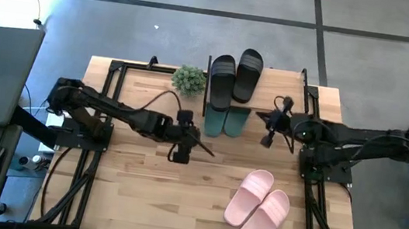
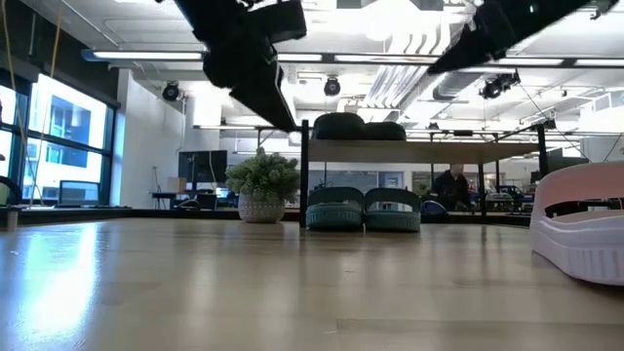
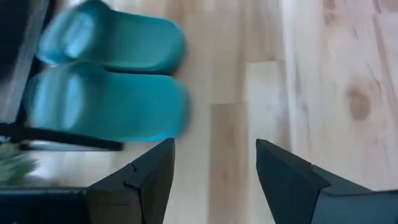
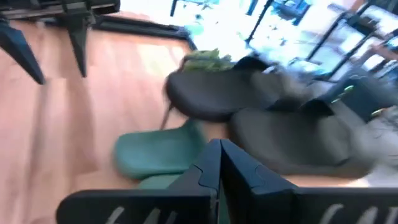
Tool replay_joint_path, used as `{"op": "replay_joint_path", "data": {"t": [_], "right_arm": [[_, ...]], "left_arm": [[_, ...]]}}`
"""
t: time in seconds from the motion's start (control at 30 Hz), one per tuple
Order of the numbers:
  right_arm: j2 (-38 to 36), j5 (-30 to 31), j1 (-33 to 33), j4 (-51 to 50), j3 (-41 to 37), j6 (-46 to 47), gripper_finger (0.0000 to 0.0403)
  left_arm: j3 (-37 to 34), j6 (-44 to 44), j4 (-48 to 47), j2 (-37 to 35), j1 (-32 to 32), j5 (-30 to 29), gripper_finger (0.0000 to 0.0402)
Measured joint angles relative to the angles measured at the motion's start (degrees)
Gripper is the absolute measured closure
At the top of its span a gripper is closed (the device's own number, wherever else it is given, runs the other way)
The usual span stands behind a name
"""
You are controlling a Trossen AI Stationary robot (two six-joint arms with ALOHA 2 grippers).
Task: Pick and place slides into the shelf
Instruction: Adjust the right black slide on the shelf
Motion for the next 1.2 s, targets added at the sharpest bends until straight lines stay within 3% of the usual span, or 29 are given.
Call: {"op": "replay_joint_path", "data": {"t": [0.17,0.4,0.67,0.87,1.2], "right_arm": [[1.42,1.31,-2.68,-5.05,7.52,-5.16,0.0402],[4.12,-1.63,-14.35,-9.87,16.4,-14.84,0.0398],[12.86,-3.86,-23.19,-10.34,22.76,-20.7,0.0321],[22.86,-4.17,-28.76,-10.89,26.55,-23.8,0.0281],[36.02,-3.84,-31.67,-10.77,32.69,-26.22,0.0279]], "left_arm": [[-0.07,3.15,-1.28,-5.5,2.97,0.51,0.0193],[-0.46,7.54,-0.68,-15.45,10.18,7.41,0.0211],[-11.7,8.76,10.15,-25.52,20.66,15.53,0.0267],[-14.77,8.74,16.9,-26.86,25.16,25.02,0.0279],[-14.73,9.2,16.86,-26.34,25.65,19.69,0.0279]]}}
